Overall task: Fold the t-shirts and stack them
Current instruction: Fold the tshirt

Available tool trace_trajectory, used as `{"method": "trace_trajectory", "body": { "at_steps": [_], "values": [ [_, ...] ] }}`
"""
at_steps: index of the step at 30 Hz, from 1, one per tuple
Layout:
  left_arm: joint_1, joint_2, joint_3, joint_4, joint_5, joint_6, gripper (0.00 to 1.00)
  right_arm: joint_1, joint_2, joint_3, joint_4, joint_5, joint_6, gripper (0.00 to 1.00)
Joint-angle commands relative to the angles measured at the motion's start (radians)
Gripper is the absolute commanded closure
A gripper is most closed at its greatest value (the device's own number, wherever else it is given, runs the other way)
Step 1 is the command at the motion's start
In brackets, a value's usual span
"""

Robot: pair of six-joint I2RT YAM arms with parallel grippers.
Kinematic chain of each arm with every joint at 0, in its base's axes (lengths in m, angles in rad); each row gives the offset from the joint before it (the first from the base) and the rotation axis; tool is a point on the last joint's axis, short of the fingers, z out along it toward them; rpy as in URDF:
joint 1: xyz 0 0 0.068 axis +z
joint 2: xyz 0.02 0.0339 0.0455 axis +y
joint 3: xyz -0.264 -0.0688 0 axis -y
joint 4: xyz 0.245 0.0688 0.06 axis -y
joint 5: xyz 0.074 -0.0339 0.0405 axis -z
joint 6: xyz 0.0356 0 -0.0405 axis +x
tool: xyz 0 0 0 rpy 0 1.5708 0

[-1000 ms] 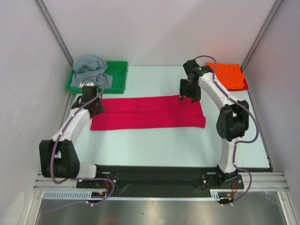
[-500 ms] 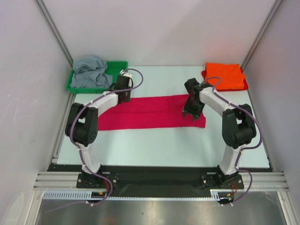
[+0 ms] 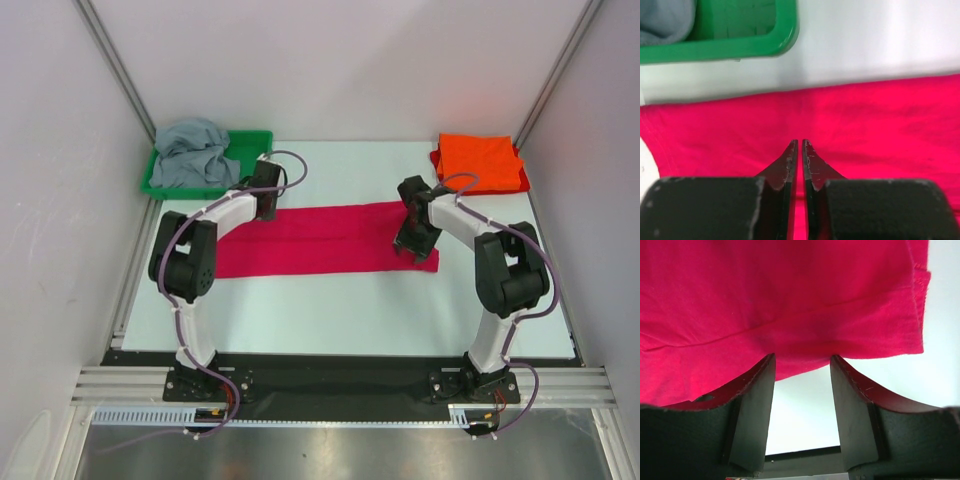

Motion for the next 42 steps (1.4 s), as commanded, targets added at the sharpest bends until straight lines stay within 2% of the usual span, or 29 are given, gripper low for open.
{"method": "trace_trajectory", "body": {
  "at_steps": [1, 10, 14, 17, 24, 33, 42],
  "values": [
    [-0.004, 0.034, 0.032, -0.070, -0.051, -0.008, 0.89, -0.013, 0.011, 0.016, 0.025, 0.041, 0.003, 0.47],
    [-0.006, 0.123, 0.117, -0.228, -0.106, -0.107, 0.89, -0.034, 0.094, 0.062, 0.044, 0.071, -0.052, 0.47],
    [-0.009, 0.161, 0.188, -0.364, -0.076, -0.172, 0.89, -0.044, 0.152, 0.100, 0.054, 0.084, -0.100, 0.46],
    [-0.024, 0.161, 0.185, -0.410, -0.059, -0.215, 0.89, -0.051, 0.210, 0.163, 0.051, 0.094, -0.150, 0.46],
    [-0.079, 0.085, 0.060, -0.435, 0.055, -0.316, 0.89, -0.082, 0.350, 0.370, 0.025, 0.118, -0.299, 0.44],
    [-0.180, -0.015, -0.129, -0.401, 0.181, -0.456, 0.89, -0.091, 0.508, 0.653, 0.053, 0.059, -0.446, 0.41],
    [-0.300, -0.128, -0.180, -0.441, 0.223, -0.609, 0.89, -0.090, 0.631, 0.847, 0.084, 0.025, -0.552, 0.40]
  ]
}}
